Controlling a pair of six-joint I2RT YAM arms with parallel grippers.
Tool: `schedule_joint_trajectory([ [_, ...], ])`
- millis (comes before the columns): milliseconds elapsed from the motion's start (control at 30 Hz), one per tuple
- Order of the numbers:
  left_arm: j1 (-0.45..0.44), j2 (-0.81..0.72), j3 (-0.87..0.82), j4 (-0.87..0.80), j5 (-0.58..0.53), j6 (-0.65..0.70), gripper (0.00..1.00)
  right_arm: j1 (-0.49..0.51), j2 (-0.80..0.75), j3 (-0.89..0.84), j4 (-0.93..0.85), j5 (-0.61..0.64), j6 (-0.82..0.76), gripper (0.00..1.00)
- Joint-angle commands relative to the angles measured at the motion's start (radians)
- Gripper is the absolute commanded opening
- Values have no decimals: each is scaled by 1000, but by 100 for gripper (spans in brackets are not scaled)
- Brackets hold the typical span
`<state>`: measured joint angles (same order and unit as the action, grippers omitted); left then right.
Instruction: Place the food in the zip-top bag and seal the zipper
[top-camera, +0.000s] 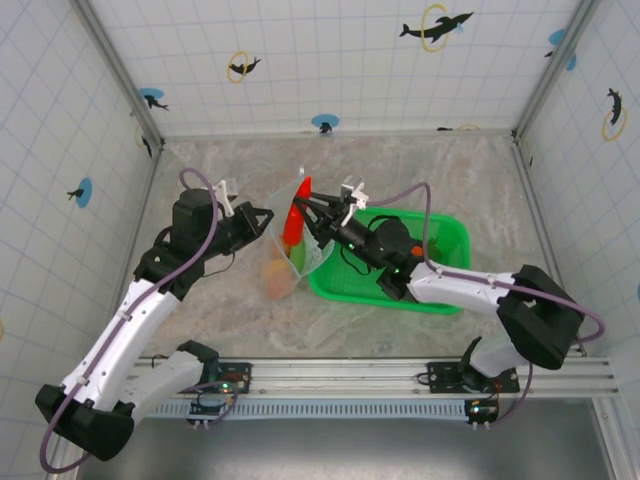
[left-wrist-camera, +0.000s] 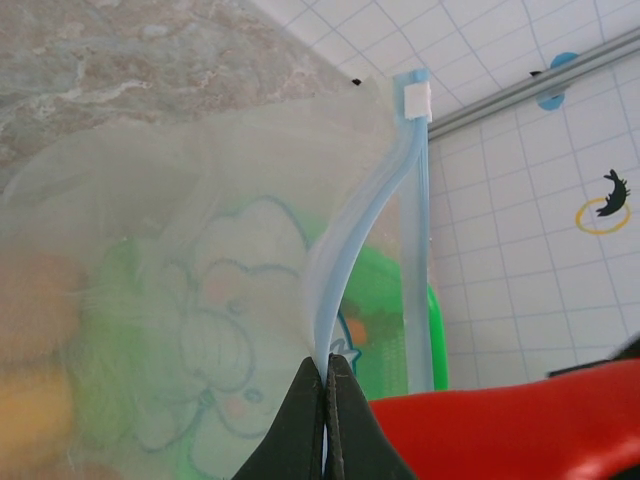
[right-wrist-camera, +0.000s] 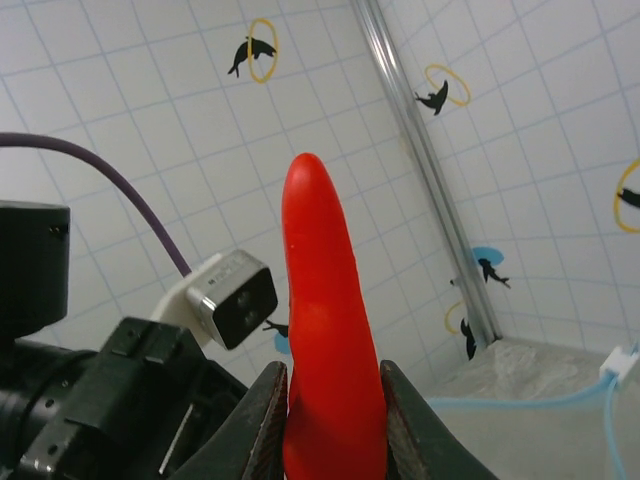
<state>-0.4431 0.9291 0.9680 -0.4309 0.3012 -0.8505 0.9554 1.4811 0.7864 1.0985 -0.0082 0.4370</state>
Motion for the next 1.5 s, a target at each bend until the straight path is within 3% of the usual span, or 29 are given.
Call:
schedule_joint_trajectory([
  [0,4,-15,40,48,19,-21,0,-3,31,-19,167,-39,48,0],
  [200,4,-18,33,58,22,-30,0,17,81,-73,238,-28,7,8],
  [233,4,-17,31,61,24,-31,0,15,84,-77,237,-27,10,18],
  [267,4,-16,29,61,24,-33,0,15,80,-78,227,-22,13,39],
  [300,4,-18,27,61,26,-32,0,13,75,-81,216,-22,14,48],
  [433,4,-25,20,60,22,-35,0,1,38,-102,200,-23,12,55],
  [667,4,-27,17,63,20,-35,0,-39,-60,-81,58,-66,3,55],
  [833,4,-32,-14,63,9,-34,0,-50,-143,69,-387,-31,-58,55],
  [900,4,-35,-18,63,6,-35,0,-53,-165,120,-563,-4,-103,48],
  [1000,4,-38,-20,63,-1,-35,0,-58,-212,101,-641,35,-106,41],
  [1333,4,-32,-4,60,-13,-25,0,-85,-237,124,-1122,-42,22,57],
  [1400,3,-32,0,57,-20,-22,0,-84,-229,107,-1160,-78,39,55],
  [1467,4,-34,0,56,-26,-19,0,-85,-213,105,-1190,-102,47,45],
])
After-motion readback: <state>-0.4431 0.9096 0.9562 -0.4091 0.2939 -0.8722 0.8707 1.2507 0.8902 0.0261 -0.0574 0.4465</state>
